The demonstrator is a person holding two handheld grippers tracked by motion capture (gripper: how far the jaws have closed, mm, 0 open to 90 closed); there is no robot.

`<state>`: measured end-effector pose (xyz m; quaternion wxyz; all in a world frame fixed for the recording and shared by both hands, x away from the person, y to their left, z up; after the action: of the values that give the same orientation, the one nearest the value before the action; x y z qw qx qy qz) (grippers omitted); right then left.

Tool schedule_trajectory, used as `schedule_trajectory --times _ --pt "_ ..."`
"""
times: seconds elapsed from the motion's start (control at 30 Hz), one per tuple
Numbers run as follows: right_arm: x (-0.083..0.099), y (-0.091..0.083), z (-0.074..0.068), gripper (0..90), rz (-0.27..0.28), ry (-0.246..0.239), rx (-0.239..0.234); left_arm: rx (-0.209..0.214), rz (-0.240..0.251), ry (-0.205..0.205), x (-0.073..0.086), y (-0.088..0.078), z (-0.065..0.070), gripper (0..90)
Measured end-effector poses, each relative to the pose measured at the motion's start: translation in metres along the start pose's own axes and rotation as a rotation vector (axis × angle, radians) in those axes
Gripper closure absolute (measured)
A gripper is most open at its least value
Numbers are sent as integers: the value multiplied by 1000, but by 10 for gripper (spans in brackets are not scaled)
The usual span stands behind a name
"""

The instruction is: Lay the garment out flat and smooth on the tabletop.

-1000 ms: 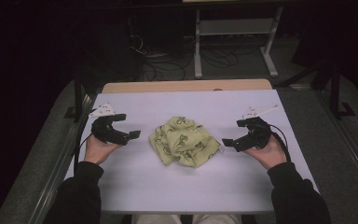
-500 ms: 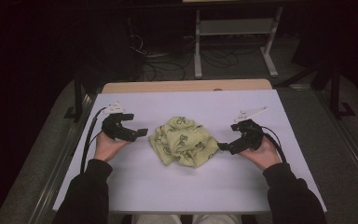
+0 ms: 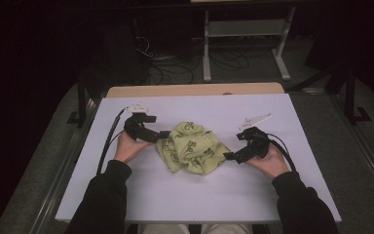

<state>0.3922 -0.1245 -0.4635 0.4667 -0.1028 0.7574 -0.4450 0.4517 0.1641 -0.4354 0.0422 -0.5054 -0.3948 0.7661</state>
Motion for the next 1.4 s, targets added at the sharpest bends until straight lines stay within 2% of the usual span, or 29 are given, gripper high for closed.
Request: schedule_trajectory --times 0.17,0.27,0.3,0.37,0.53,0.57,0.6,0.7,0.73,0.8,0.83,0.87,0.9,0.93,1.0,1.07,1.17,1.2,1.27,1.3,1.4 --pt "-2 6 -1 0 2 -6 -8 14 -19 3 -7 15 2 0" --pt "-3 10 -3 0 0 -6 -21 35 -56 4 -12 31 3 0" --pt "-3 12 -3 0 1 -13 -21 35 -56 4 -12 31 3 0" --pt "-3 15 -4 0 -10 -14 -26 41 -98 6 -15 44 1 0" --pt "-2 18 -4 0 -21 -13 -29 50 -140 -17 -18 59 -6 15" --pt "-2 19 -5 0 -23 -16 -31 66 -145 -21 -19 62 -7 51" --pt "-1 20 -5 0 -26 -13 -33 100 -151 -31 -20 69 -9 92" --pt "0 23 -5 0 -37 -21 -28 118 -175 -30 -21 74 -10 182" --pt "1 26 -4 0 -55 -17 -27 148 -213 -19 -20 81 -8 254" --pt "2 28 -3 0 -61 -18 -25 141 -220 -5 -19 83 -7 355" --pt "4 31 -3 38 -71 -18 -29 95 -236 42 -19 85 -4 433" --pt "4 32 -3 58 -75 -19 -30 95 -236 42 -19 85 -4 473" --pt "4 32 -3 58 -75 -19 -30 86 -235 65 -20 85 -3 473" --pt "3 33 -3 134 -69 -31 -31 67 -217 73 -23 82 -2 632" --pt "2 35 -3 164 -65 -33 -15 53 -206 78 -25 79 -1 737" --pt "1 37 -3 311 -63 -31 -16 35 -204 82 -26 76 0 798" --pt "2 40 -2 532 -84 -19 -19 10 -199 94 -27 72 0 823" --pt "2 39 -1 646 -86 -12 3 2 -186 93 -28 69 -1 824" --pt "2 34 2 793 -75 3 9 -15 -148 84 -30 62 -2 826" --pt "1 30 3 832 -68 14 4 -28 -126 77 -31 57 -3 826" --pt "1 24 5 852 -61 27 17 -52 -90 66 -32 45 -6 827"
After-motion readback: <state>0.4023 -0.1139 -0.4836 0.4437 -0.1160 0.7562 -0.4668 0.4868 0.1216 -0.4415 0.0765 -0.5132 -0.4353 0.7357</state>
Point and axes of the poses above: each handheld gripper's, and its own axes: y roughly forward along the jaws, x roughly out of its underside, z roughly to its right, the point moved 7 cm from there along y, roughly forward along the jaws, and after that the axes turned 8 degrees about -z, right-handed, at the moved point
